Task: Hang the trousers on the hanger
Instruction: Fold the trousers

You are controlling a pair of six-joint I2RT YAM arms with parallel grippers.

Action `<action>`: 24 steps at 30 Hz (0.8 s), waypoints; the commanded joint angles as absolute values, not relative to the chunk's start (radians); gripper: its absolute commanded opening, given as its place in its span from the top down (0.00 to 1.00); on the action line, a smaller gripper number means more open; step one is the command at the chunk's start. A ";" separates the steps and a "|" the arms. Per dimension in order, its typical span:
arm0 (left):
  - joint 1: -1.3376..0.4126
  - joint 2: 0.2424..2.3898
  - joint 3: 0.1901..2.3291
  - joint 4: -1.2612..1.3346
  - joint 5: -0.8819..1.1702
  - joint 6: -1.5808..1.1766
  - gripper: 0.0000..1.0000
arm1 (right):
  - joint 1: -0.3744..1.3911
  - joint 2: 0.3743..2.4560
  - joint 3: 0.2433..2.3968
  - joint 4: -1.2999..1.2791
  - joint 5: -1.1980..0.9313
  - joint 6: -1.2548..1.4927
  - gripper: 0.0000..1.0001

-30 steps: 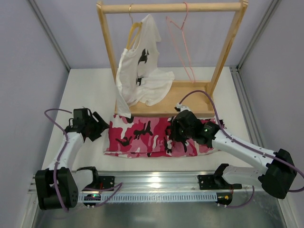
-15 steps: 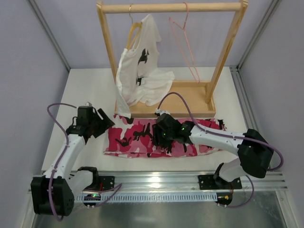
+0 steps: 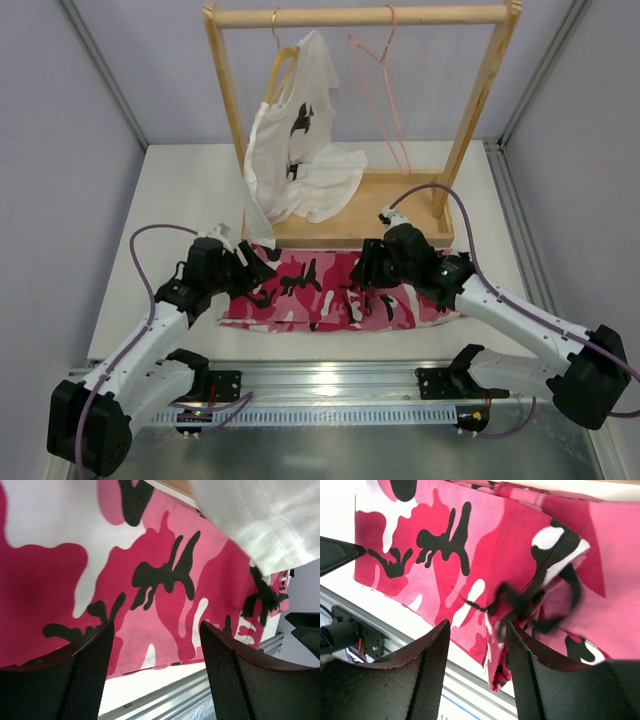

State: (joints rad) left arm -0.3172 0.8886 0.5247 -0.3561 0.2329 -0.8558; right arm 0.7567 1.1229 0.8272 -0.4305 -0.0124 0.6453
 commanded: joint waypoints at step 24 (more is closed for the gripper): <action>-0.394 1.235 0.543 -0.110 0.249 -0.911 0.30 | 0.433 1.187 0.541 -0.012 -0.302 0.742 0.40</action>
